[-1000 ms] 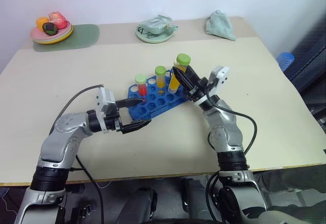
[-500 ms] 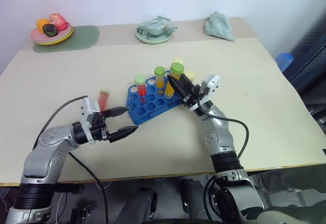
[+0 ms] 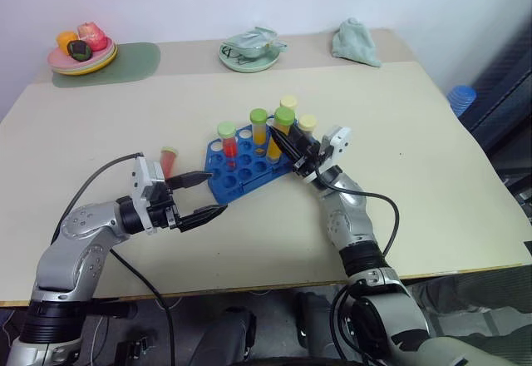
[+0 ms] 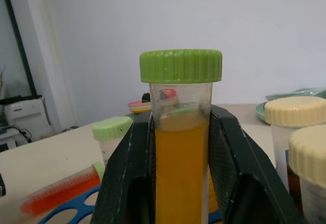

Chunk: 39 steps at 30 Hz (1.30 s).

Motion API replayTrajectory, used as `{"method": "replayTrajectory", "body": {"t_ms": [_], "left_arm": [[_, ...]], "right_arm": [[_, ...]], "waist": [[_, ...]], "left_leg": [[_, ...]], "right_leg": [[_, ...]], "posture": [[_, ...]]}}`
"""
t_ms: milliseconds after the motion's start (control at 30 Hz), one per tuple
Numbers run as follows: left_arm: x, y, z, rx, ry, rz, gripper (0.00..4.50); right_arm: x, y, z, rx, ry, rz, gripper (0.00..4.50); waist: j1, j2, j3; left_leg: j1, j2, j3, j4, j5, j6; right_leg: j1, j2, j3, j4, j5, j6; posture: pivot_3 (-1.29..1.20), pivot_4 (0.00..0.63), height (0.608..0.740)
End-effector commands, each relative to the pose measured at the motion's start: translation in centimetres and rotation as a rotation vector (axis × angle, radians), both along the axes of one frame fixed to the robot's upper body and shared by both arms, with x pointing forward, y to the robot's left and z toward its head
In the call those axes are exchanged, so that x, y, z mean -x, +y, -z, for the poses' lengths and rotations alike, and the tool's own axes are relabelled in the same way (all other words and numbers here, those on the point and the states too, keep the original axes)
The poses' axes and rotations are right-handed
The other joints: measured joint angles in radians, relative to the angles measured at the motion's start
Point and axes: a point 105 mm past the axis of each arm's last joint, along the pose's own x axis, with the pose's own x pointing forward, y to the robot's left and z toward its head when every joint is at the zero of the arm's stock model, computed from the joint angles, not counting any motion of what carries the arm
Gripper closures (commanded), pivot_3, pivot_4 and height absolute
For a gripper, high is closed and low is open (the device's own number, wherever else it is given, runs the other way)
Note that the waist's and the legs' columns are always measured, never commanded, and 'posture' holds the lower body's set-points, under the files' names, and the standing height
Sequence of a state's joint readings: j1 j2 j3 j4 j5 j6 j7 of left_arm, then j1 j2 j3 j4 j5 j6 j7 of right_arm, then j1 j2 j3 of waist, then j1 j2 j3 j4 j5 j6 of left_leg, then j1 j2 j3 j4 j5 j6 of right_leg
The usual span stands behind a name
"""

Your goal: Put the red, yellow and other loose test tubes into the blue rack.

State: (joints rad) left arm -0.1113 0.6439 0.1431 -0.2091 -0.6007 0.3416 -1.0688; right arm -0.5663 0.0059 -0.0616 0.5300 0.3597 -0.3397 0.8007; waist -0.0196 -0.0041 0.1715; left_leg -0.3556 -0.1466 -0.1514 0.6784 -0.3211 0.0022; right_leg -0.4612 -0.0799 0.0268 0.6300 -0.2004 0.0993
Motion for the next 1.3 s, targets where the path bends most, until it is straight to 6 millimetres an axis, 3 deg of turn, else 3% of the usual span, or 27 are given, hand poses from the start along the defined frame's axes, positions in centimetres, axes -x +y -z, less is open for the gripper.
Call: {"method": "replayTrajectory", "body": {"t_ms": [33,467,733,1033,1300], "left_arm": [[0.3,0.2,-1.1,0.003,-0.044,-0.004,0.21],[0.2,-0.1,-0.9,0.009,-0.038,0.003,0.21],[0.2,0.1,-0.7,0.013,-0.034,-0.001,0.21],[0.4,0.3,-0.7,0.010,-0.041,-0.014,0.21],[0.4,0.4,-0.7,0.007,-0.044,-0.025,0.21]], "right_arm": [[-0.1,-0.7,-0.2,0.026,-0.029,0.022,3.71],[1.5,0.3,-0.3,0.087,-0.068,-0.048,3.71],[1.0,1.3,-0.2,0.074,-0.043,-0.067,3.71],[-0.3,-0.4,0.2,0.107,-0.029,-0.028,3.71],[0.0,-1.3,0.3,0.133,-0.035,-0.048,3.71]], "waist": [[0.001,0.000,0.000],[0.000,0.000,0.000],[0.000,0.000,0.000],[0.001,0.000,0.000],[0.004,0.000,0.000]], "left_leg": [[0.000,0.000,0.000,0.000,0.000,0.000],[0.000,0.000,0.000,0.000,0.000,0.000],[0.000,0.000,0.001,0.000,0.000,0.000],[0.000,0.001,0.001,0.000,0.000,0.000],[0.001,0.001,0.001,0.000,0.000,0.000]], "right_leg": [[0.000,0.000,0.000,0.000,0.000,0.000],[0.000,0.000,0.000,0.000,0.000,0.000],[0.000,0.000,0.000,0.000,0.000,0.000],[0.000,0.000,0.000,0.000,0.000,0.000],[0.001,0.000,0.001,0.000,0.000,0.000]], "posture": [[0.00,0.150,0.740],[0.00,0.150,0.740],[0.00,0.150,0.740],[0.00,0.150,0.740],[0.00,0.150,0.740]]}}
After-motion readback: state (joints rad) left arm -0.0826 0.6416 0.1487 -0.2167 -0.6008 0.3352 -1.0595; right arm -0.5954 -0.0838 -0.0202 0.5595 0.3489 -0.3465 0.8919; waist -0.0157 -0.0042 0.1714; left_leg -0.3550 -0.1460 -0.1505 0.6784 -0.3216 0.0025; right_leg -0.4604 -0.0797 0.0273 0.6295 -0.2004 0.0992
